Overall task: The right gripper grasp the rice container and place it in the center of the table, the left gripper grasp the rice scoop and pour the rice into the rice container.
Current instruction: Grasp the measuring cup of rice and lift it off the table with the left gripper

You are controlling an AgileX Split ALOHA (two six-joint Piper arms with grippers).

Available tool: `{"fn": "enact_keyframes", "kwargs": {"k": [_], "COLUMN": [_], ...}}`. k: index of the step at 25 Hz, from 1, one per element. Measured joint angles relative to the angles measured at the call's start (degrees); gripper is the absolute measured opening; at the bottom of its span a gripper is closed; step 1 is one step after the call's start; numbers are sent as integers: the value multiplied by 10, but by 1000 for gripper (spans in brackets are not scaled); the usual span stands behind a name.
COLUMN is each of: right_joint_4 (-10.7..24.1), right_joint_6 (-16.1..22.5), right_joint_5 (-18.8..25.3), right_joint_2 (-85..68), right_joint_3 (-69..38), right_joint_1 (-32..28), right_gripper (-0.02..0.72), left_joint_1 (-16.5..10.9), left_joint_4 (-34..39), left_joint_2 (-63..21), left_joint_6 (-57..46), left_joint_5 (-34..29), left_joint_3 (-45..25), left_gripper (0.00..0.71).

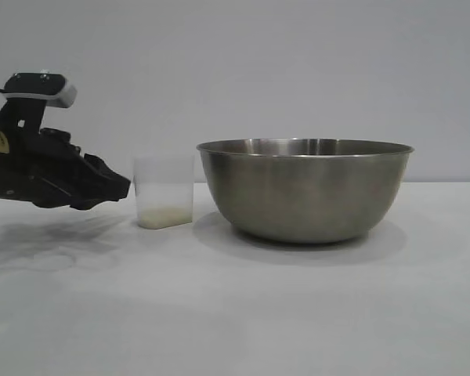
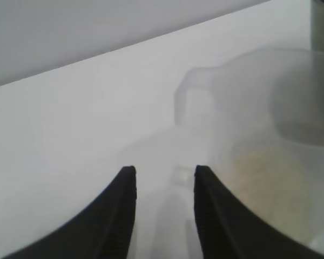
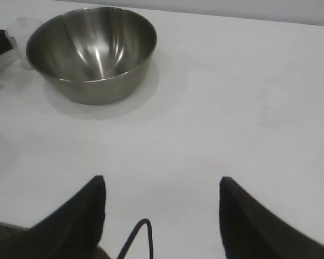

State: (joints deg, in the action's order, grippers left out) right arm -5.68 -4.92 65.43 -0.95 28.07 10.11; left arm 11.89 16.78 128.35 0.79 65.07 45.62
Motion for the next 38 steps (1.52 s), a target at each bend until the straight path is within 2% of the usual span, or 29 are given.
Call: {"fn": "enact_keyframes", "kwargs": {"k": [6, 16, 27, 29, 32, 38], "right_joint_4": [0, 0, 0, 0, 0, 0], "right_joint_6": [1, 2, 2, 2, 2, 2], "right_joint_5": [0, 0, 0, 0, 0, 0], "right_joint_2": [0, 0, 0, 0, 0, 0], "right_joint_3": [0, 0, 0, 0, 0, 0], "right_joint_1": [0, 0, 0, 0, 0, 0], "right_gripper": [428, 428, 428, 428, 428, 428], "left_joint_1": [0, 0, 0, 0, 0, 0], "left_joint_4": [3, 100, 217, 224, 228, 217], "left_joint_2": [1, 1, 18, 24, 29, 29], "left_joint_6": [-32, -53, -96, -105, -111, -114], "left_joint_5": [0, -9, -53, -55, -55, -55], "left_joint_3": [22, 66, 122, 134, 140, 140], "left_gripper": [260, 260, 260, 101, 0, 0]}}
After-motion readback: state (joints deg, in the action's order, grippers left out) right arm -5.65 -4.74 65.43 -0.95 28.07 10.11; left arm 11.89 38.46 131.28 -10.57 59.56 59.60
